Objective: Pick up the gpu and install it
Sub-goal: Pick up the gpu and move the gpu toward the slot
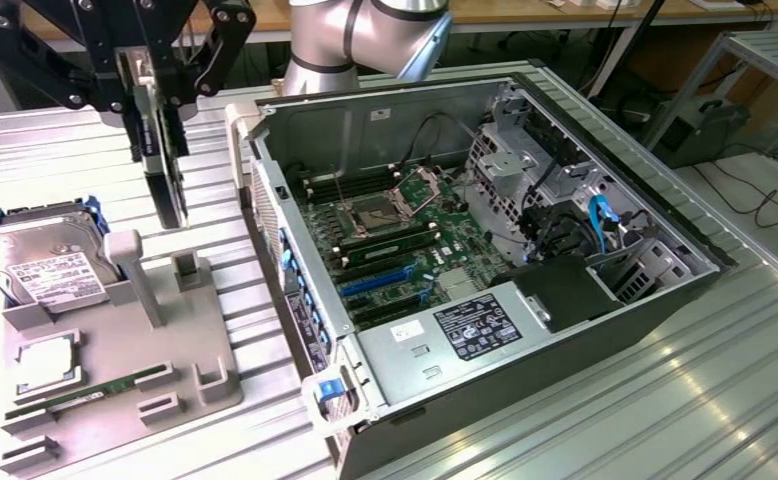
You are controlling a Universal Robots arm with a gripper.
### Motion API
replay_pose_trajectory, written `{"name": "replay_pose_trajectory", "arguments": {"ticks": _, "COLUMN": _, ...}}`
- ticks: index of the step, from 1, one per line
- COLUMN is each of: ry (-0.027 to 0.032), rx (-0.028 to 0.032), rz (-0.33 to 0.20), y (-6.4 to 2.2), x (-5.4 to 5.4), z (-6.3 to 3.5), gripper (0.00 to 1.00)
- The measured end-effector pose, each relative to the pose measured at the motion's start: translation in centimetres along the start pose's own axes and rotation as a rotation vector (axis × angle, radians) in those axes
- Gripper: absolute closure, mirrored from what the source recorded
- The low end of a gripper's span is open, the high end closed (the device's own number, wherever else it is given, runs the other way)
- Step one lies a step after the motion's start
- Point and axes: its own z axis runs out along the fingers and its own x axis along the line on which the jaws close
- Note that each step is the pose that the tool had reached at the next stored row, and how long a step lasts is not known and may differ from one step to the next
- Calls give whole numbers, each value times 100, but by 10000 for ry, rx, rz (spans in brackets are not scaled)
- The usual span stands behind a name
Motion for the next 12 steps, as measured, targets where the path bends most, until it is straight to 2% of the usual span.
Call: {"name": "replay_pose_trajectory", "arguments": {"ticks": 12, "ry": 0, "rx": 0, "rz": 0, "y": 1, "x": -75, "z": 0, "gripper": 73}}
